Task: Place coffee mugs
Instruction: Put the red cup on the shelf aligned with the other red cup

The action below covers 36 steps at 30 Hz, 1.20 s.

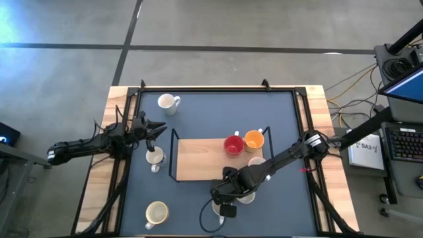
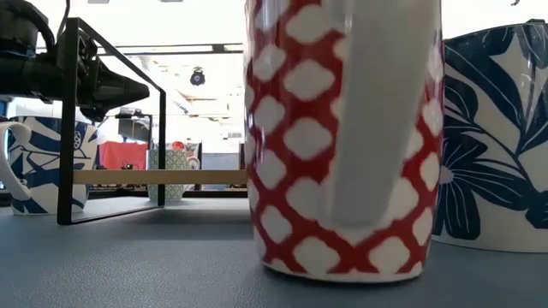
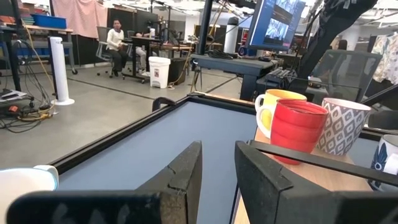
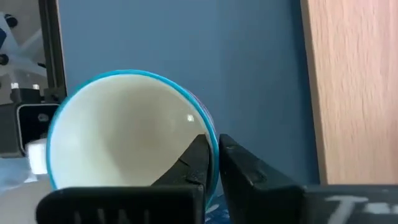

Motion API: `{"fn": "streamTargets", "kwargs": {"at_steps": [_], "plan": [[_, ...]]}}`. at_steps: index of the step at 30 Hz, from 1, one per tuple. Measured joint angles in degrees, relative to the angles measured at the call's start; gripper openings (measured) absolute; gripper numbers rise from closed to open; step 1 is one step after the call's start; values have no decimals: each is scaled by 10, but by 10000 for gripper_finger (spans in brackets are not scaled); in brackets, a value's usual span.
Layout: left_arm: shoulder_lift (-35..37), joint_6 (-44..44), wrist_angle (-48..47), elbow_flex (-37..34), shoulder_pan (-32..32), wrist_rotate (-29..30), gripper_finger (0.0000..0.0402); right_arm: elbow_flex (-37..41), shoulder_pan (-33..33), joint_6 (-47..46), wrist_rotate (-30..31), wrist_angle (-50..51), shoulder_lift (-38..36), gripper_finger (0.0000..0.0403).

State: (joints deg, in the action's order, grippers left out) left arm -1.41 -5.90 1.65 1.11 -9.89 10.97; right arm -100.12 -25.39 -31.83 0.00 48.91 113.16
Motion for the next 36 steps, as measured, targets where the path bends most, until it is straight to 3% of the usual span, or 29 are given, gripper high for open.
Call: {"fn": "streamTargets", "kwargs": {"at_steps": [12,19,28,36], "plan": [[0,0,0,0,0,0,78,-75,24,36,-3,36,-1,14],[0,0,0,0,0,0,78,-133,80,94,8,134,-2,13],[0,0,0,0,0,0,78,-135,152,123,18,187,-2,13],[0,0,0,0,0,0,78,-134,167,143,15,279,-4,13]]}}
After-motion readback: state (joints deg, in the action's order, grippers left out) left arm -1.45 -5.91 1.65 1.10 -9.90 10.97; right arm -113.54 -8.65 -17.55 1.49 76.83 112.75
